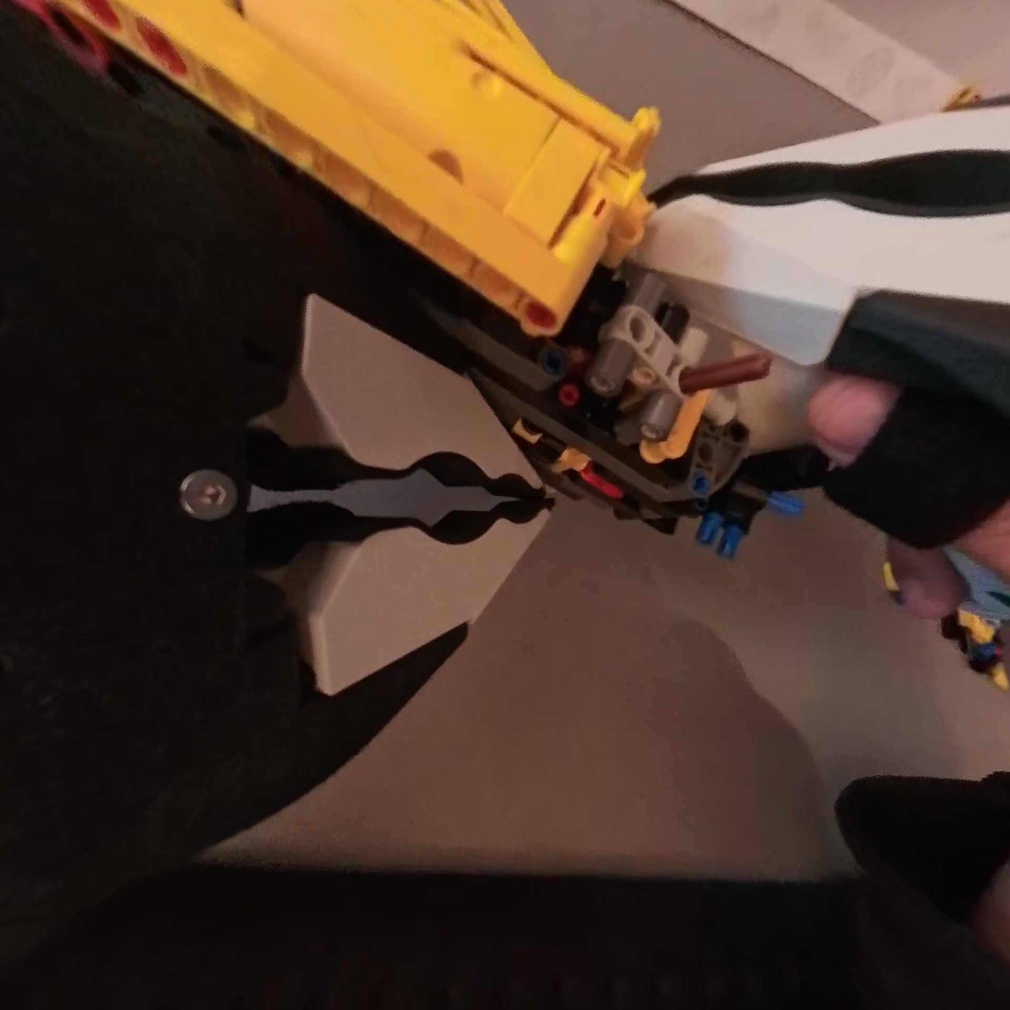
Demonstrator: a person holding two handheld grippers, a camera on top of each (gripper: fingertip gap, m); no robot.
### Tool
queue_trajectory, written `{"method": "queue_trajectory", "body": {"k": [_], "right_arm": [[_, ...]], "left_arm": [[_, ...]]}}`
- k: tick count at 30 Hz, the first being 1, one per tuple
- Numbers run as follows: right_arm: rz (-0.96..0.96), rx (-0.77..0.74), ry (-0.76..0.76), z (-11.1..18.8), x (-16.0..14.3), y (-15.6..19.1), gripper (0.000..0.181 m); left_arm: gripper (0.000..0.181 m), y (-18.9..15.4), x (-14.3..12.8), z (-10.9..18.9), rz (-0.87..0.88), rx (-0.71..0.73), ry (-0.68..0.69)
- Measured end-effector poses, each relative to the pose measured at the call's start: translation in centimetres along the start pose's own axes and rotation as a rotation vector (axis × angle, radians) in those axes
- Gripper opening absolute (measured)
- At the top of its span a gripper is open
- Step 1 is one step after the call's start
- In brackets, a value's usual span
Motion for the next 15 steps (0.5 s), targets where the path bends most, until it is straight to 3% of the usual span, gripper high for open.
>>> {"method": "queue_trajectory", "body": {"k": [4,7,9,11,13,15], "right_arm": [[0.027,-0.101,-0.082,0.9,-0.1,-0.8,0.007],[0.079,-0.248,-0.186,2.5,0.5,-1.5,0.007],[0.174,-0.350,-0.325,4.2,1.6,-1.0,0.007],[0.352,-0.452,-0.476,6.0,2.8,0.8,0.007],[0.504,-0.568,-0.568,7.2,3.7,2.8,0.007],[0.577,-0.582,-0.618,7.4,4.2,4.9,0.007]], "left_arm": [[0.016,-0.6,-0.8,0.0,-0.021,0.022,0.007],[0.018,-0.9,0.4,1.3,0.024,-0.022,-0.111],[0.018,-1.6,2.0,3.2,0.084,-0.111,-0.263],[0.017,-1.6,4.1,6.3,0.150,-0.145,-0.502],[0.016,0.2,5.2,9.8,0.247,-0.016,-0.733],[0.016,1.6,4.8,12.1,0.292,0.086,-0.846]]}}
Point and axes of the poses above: each gripper's, where its closed fingertips meet, z back along the fingers, x out of its top, y = z × x across the jaws, the point moved 6 cm from there along z, back along the fingers, and after that the axes turned 9 degrees about -x, right-handed, at the moved point
